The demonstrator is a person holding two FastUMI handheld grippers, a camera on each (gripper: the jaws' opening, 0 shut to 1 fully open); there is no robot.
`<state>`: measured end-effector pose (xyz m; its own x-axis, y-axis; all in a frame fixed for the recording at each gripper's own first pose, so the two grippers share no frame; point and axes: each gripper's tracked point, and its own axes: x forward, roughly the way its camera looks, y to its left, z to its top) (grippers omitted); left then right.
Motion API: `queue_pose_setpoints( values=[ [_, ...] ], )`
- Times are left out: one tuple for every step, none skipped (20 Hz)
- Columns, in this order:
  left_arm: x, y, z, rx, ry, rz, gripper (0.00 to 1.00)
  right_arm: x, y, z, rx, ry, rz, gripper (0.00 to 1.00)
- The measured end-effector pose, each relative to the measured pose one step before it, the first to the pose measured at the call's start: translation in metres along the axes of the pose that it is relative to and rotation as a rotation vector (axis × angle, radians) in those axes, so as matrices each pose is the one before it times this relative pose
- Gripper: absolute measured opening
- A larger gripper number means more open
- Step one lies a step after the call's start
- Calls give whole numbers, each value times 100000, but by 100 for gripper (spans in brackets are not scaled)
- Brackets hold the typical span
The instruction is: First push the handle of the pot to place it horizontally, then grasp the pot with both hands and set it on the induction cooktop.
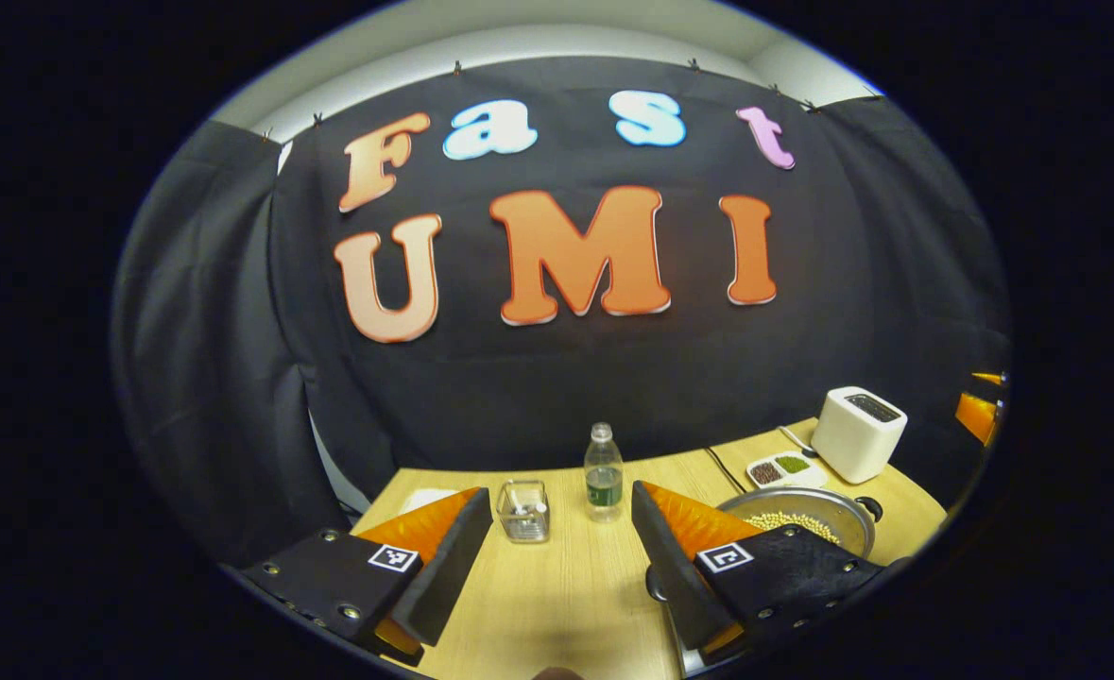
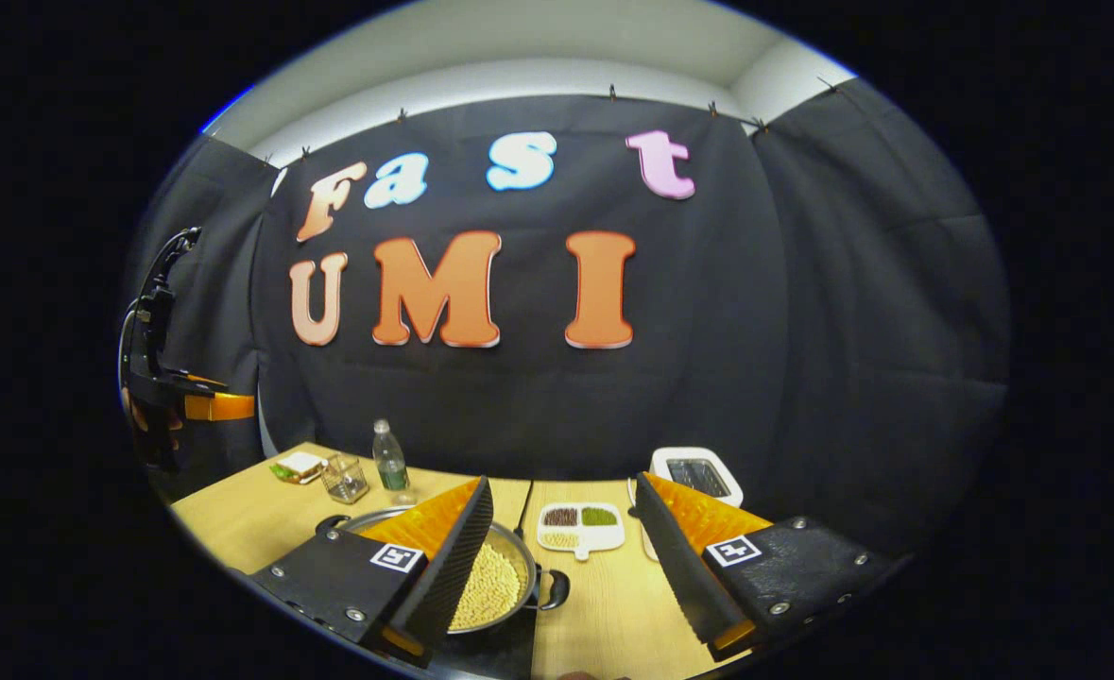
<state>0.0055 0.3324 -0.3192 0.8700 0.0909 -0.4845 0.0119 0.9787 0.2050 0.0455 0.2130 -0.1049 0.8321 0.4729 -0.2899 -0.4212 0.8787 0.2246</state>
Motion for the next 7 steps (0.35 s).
queue_pose_setpoints(
  values=[
    [-799,332,1574,173,-5108,254,91,-512,725,1158,909,-4188,-95,93],
    [-680,378,1609,264,-5516,474,91,-568,564,1001,325,-3750,-748,93],
    [-520,267,1366,-1002,-4337,-475,90,-400,341,506,-131,-1582,-1246,93],
    [-317,-10,1254,-567,-3791,-428,92,-401,395,274,290,-367,-1233,93],
    [-100,-12,824,-463,-3583,-922,92,-586,693,38,1244,840,-945,93],
    [-472,224,1101,-191,-4049,-695,92,-406,759,308,1554,-53,-1017,93],
    [-156,132,770,287,-3778,-964,92,-228,344,595,129,-1022,-1956,93]
  ],
)
